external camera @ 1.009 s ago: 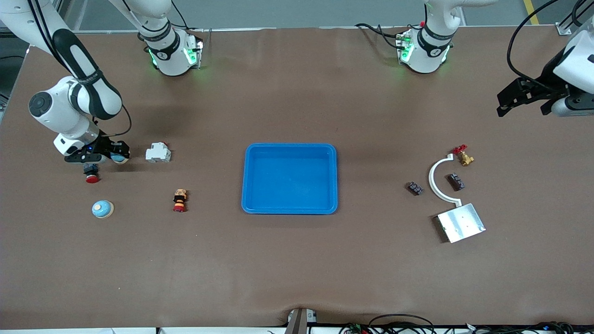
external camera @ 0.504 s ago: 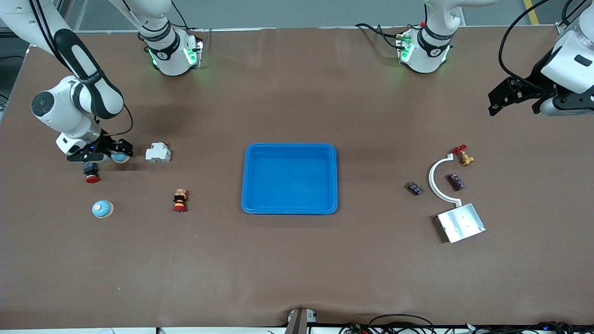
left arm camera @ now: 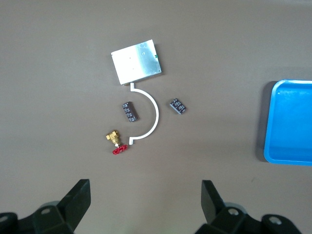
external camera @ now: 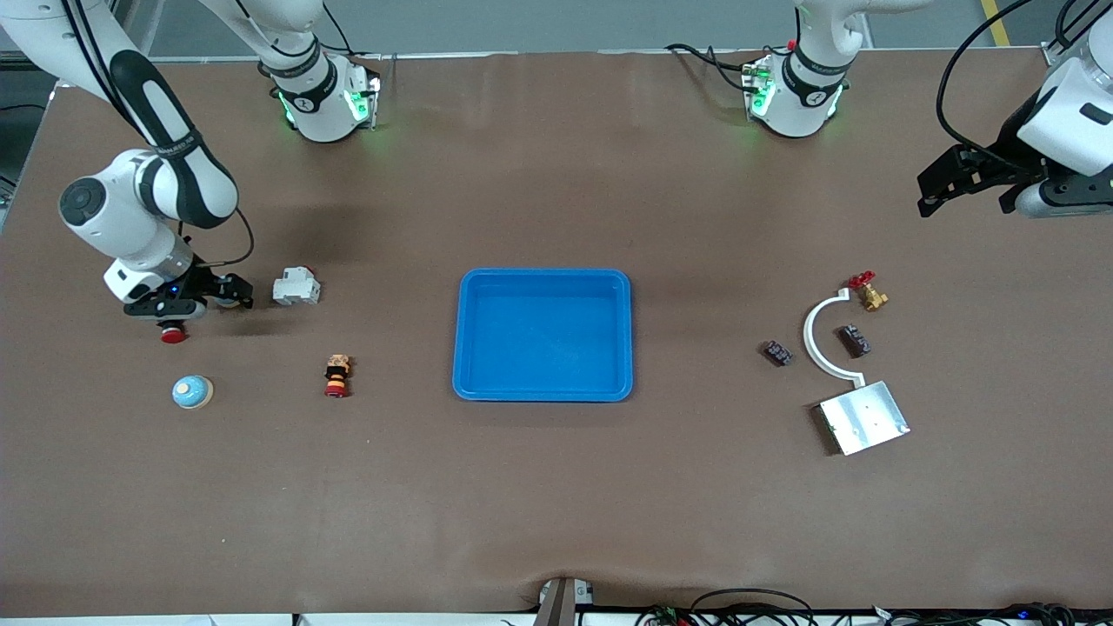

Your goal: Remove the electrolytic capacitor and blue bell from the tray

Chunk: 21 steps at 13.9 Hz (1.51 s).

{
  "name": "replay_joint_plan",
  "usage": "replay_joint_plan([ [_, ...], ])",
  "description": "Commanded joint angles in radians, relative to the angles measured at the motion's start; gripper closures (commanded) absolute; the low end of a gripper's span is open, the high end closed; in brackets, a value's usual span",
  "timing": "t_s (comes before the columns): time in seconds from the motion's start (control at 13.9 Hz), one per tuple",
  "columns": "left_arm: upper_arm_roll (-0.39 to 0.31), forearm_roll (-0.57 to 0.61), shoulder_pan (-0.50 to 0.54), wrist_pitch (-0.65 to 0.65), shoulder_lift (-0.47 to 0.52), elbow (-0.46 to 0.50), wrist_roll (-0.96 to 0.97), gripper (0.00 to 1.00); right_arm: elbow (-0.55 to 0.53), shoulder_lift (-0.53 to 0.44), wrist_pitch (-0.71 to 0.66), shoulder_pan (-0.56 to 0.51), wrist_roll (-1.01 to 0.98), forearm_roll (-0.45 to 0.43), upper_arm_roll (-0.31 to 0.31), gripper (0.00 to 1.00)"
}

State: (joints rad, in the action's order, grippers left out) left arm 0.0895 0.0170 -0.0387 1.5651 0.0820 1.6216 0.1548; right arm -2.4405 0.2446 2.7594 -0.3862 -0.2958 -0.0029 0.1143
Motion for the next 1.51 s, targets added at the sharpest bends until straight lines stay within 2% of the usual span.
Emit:
replay_joint_plan([
  [0.0,0.001,-0.009,0.007,-0.023,0.025,0.008,0.003,0.00,0.131,0.022,-0.086,0.012,0.006,0.020,-0.001,0.00],
  [0.58,0.001,-0.006,0.003,-0.019,0.016,0.004,0.008,0.00,0.441,0.326,-0.070,0.001,-0.011,0.003,-0.004,0.00],
  [1.08,0.003,-0.005,0.005,-0.019,0.018,0.000,0.008,0.00,0.590,0.432,-0.070,0.004,-0.013,-0.029,-0.005,0.00],
  [1.44,0.003,-0.006,0.002,-0.011,0.013,0.000,0.008,0.00,0.591,0.441,-0.072,0.003,-0.006,-0.026,-0.007,0.00],
])
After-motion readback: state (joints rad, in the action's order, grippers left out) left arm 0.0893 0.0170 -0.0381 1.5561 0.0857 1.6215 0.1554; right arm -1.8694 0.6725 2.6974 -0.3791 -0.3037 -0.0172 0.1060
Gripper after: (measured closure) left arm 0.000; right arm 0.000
